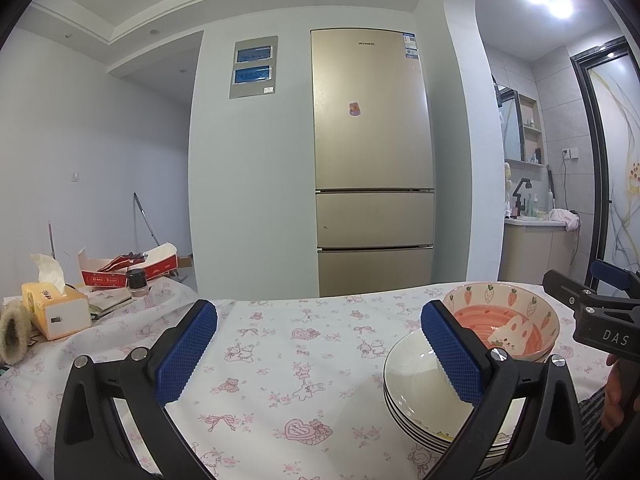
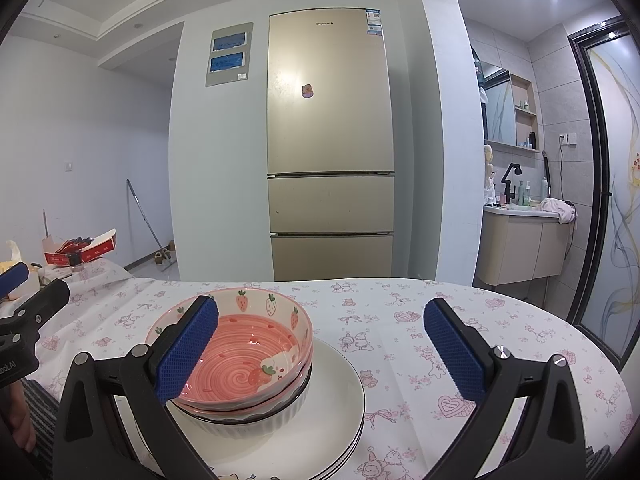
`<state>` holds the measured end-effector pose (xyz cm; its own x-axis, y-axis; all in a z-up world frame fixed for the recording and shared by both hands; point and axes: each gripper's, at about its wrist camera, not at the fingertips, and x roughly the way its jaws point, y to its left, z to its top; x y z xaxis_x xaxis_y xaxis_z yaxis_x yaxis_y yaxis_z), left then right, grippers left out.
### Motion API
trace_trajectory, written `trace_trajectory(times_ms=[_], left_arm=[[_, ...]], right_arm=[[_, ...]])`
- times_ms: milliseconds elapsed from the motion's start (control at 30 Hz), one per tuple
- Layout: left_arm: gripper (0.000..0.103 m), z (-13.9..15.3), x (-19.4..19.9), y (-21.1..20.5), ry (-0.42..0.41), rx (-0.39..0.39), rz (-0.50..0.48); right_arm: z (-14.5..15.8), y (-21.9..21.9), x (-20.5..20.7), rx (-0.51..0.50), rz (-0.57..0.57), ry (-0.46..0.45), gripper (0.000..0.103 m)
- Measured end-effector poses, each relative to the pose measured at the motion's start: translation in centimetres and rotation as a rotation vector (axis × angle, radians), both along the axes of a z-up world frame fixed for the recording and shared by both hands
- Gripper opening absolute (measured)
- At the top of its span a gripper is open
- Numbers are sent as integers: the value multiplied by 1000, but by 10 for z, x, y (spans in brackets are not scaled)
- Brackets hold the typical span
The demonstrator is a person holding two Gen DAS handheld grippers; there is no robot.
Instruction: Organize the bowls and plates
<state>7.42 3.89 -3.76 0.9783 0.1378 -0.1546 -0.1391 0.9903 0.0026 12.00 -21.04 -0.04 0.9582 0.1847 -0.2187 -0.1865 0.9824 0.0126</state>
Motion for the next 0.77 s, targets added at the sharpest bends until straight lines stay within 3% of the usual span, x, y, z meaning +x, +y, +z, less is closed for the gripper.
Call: trace_trajectory(times_ms=[767], left_arm=[[103, 0, 1, 4, 4, 5, 1]], right_arm=[[0, 0, 0, -1, 0, 0, 103]])
